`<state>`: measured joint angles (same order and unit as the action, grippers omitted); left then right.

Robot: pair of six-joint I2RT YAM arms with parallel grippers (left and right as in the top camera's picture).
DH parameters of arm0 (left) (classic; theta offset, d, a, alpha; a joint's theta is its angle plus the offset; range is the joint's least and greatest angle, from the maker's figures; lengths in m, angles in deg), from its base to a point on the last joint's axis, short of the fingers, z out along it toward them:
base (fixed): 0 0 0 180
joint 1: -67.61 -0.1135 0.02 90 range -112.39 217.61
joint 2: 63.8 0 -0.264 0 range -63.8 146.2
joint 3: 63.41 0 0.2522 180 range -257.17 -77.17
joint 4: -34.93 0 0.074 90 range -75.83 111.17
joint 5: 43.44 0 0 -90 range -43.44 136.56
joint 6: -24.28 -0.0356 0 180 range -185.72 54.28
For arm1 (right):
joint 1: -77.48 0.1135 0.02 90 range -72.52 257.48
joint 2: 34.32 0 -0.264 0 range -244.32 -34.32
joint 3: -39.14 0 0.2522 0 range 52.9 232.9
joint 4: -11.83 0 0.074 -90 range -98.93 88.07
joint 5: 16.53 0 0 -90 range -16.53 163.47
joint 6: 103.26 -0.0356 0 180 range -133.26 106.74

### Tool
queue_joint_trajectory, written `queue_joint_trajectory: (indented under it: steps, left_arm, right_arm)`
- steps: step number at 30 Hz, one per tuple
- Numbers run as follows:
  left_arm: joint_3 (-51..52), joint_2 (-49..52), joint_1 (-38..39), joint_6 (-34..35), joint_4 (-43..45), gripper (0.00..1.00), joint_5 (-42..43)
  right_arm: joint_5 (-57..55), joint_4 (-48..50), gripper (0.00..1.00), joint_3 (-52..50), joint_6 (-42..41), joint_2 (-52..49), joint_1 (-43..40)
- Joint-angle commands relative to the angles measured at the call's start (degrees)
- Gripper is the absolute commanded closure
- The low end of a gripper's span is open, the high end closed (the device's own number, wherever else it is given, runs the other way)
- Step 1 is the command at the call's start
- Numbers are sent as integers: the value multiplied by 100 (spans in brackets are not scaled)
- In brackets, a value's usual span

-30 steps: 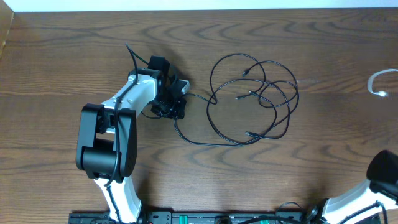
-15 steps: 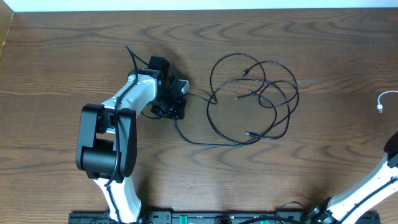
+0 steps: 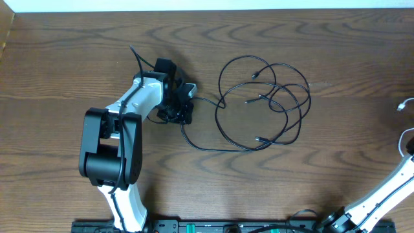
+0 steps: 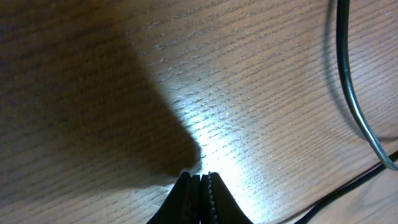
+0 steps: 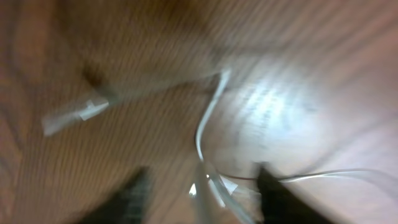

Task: Untangle cables

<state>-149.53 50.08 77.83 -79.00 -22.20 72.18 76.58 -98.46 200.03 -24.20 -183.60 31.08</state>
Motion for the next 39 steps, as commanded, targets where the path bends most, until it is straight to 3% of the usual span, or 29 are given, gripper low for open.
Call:
queue_joint_trajectory:
  steps: [1,7,9,14,17,21,25,33,39]
  left_arm:
    - [4,-46,-13,55,-33,92,74]
    - [4,-46,-13,55,-33,92,74]
    - [4,-46,-13,55,-33,93,74]
    - [4,-46,-13,55,-59,93,74]
    - [4,-46,-13,55,-107,92,74]
    - [4,-46,-13,55,-111,92,74]
    - [4,-46,-13,52,-87,93,74]
    - [4,-46,-13,55,-76,93,74]
    - [4,-46,-13,55,-74,92,74]
  right_arm:
    - [553,-9,1,39,136,39,-55]
    - [758,61,1,46,70,52,-55]
    - [782,144,1,46,-343,52,-59]
    - [1427,26,1,46,-3071,52,-129]
    - [3311,39,1,46,-3550,52,-188]
    - [6566,828,1,46,-3001,52,-125]
    - [8581,2002,1,46,-2549,52,15]
    - [8378,2430,1,52,-1867,57,184]
    - [5517,1495,1,52,-1775,57,199]
